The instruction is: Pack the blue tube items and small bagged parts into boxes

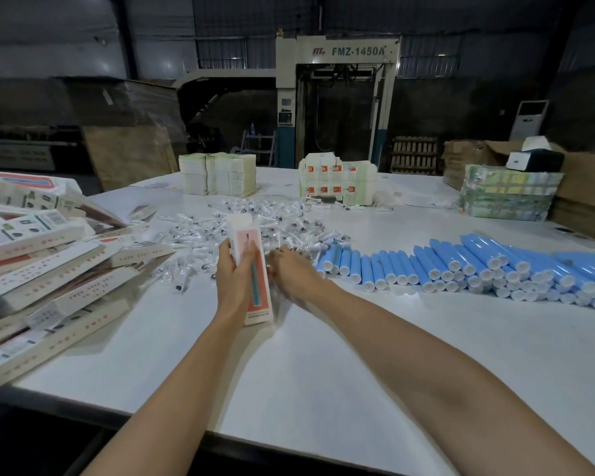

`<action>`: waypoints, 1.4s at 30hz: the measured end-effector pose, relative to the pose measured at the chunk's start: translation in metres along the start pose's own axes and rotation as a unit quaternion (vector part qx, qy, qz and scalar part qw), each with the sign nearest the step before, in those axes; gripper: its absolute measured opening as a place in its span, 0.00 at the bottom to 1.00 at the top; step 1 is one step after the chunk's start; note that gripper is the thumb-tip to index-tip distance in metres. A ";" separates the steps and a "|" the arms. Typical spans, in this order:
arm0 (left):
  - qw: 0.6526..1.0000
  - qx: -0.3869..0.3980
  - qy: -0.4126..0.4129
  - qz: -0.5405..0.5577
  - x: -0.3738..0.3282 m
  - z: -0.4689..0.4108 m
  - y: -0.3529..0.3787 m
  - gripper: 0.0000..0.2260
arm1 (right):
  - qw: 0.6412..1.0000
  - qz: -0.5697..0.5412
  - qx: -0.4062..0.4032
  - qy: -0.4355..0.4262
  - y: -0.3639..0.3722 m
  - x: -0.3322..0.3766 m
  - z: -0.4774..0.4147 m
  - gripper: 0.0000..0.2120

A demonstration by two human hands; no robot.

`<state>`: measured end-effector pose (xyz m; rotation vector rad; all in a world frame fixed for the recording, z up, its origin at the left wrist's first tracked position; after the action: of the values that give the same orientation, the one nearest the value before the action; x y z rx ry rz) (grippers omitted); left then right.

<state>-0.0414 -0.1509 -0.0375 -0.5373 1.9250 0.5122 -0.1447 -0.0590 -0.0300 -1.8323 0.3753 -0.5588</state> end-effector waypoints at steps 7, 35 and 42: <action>0.999 0.040 0.003 0.013 -0.002 0.003 0.013 0.07 | 0.928 -0.352 -0.025 0.117 0.011 -0.001 0.001 0.17; 0.936 0.346 -0.045 0.041 -0.026 0.066 0.162 0.15 | 0.769 -0.488 -0.412 0.021 -0.203 -0.090 0.181 0.13; 0.927 0.361 -0.059 0.078 -0.024 0.072 0.164 0.17 | 0.872 -0.371 -0.314 0.050 -0.207 -0.062 0.153 0.14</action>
<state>-0.0748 0.0268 -0.0250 0.1242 1.8792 -0.0900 -0.1170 0.1610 0.1144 -2.5925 -0.1349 -1.1610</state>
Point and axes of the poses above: each hand's wrist, its own z-axis away from the middle knuckle, its own y-axis out of the palm, x = y × z, the point moved 6 cm from there along -z, towards the middle knuckle, and after that the axes turned 9 degrees about x, right-handed, at the moved point
